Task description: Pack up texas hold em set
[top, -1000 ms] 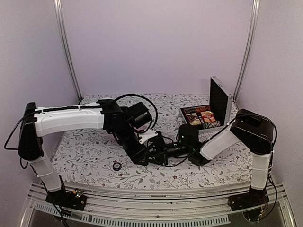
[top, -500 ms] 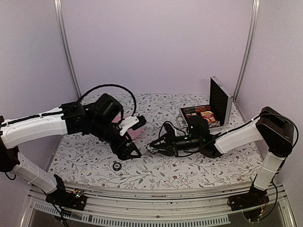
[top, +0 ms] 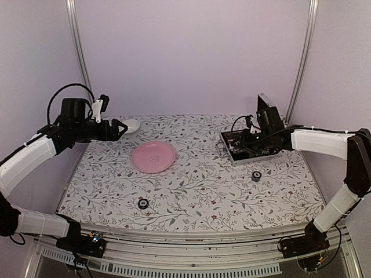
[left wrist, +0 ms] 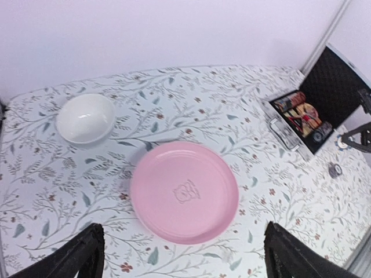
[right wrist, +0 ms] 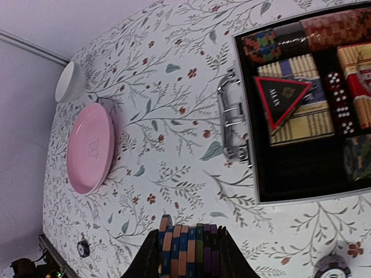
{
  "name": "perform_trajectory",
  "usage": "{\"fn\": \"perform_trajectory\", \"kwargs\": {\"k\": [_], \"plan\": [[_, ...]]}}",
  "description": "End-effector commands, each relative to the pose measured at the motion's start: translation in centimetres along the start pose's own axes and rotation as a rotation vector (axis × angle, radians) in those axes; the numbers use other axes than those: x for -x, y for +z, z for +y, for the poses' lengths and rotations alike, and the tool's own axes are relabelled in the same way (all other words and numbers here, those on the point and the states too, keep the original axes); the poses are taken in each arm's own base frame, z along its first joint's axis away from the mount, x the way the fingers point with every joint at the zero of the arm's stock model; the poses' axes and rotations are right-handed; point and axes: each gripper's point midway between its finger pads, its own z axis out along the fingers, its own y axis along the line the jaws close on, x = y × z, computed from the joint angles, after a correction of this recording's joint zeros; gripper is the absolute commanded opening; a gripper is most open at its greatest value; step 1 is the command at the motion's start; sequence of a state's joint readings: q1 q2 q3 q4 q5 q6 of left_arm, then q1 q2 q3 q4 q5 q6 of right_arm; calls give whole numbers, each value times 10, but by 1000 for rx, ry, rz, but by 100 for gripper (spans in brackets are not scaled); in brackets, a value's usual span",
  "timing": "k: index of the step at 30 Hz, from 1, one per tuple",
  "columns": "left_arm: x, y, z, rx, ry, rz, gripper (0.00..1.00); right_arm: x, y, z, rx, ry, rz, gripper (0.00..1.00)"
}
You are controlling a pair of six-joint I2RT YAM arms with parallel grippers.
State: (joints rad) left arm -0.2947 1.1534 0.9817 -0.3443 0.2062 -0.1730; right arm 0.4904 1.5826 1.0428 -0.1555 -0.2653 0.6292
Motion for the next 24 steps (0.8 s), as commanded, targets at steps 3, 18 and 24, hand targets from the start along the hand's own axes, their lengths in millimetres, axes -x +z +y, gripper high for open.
{"fn": "perform_trajectory", "kwargs": {"k": [3,18,24], "plan": [[36,-11,30,127,80,-144,95,25,10,-72,-305,-246,44,2],[25,-5,30,111,108,-136,95,41,38,-118,-532,-415,100,2],[23,-2,29,100,105,-127,95,45,38,-130,-601,-463,108,2]]}}
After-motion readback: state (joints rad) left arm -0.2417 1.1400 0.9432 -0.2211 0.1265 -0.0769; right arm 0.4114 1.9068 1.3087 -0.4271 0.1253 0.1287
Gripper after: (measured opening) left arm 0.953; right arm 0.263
